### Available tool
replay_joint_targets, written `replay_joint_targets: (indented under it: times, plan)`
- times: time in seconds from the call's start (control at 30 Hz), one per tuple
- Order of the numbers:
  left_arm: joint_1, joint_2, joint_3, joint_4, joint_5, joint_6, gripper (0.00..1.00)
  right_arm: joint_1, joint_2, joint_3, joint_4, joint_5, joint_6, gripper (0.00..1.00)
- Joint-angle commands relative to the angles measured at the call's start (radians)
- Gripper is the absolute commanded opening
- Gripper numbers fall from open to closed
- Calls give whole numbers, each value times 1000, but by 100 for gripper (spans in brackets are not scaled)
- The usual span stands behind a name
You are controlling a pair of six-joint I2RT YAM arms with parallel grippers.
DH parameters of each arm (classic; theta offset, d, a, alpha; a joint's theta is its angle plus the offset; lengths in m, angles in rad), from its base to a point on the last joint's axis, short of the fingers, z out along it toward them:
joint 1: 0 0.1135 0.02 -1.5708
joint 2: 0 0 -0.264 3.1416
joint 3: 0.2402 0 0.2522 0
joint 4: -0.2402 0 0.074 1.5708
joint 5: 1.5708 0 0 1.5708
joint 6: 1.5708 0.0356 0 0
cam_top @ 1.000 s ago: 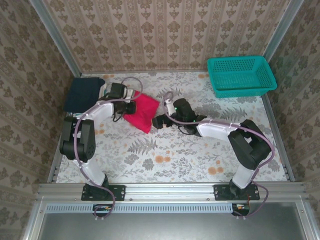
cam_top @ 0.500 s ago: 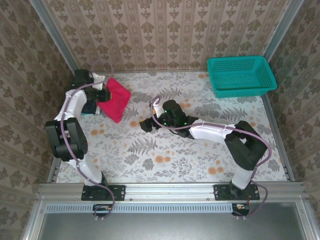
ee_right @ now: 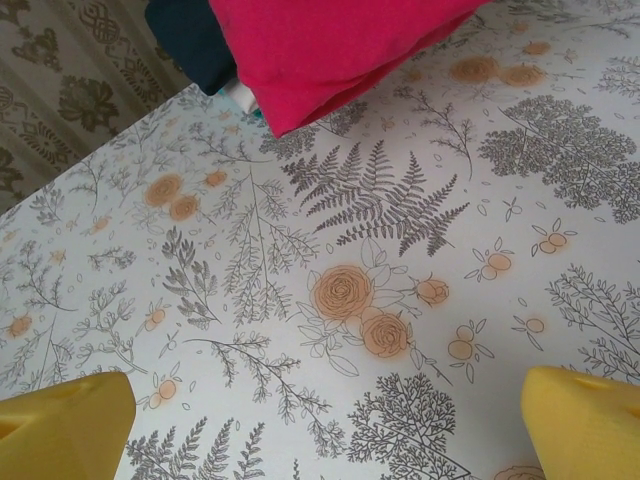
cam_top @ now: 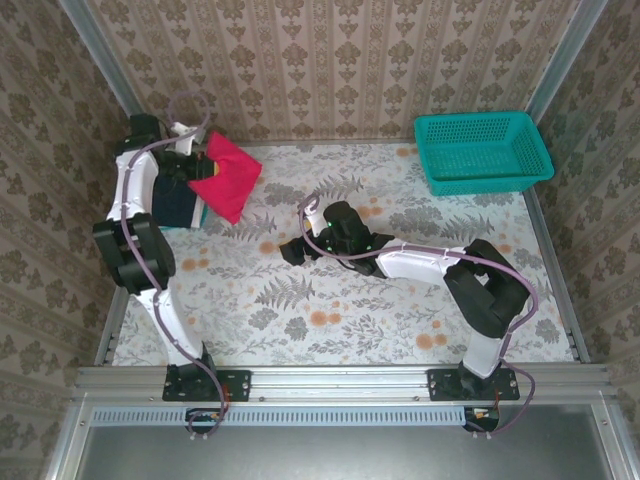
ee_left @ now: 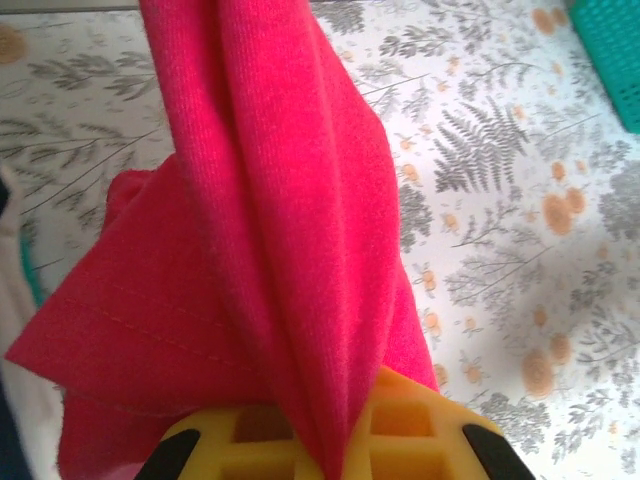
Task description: Fold and stack the t-shirts
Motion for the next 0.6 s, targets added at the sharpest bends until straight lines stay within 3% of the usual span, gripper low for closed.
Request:
replay_joint_targets:
  times: [0.0,0.3,0.57]
  plan:
    - [13,26,157,-68,95,-4,0,9,0,17,-2,20,-5,100]
    - [122,188,582,-368,132,75,0,9,1,10,-15,33,-8,100]
    - [241,212,556,-385,133,106,0,8,6,21,-30,27,-13,100]
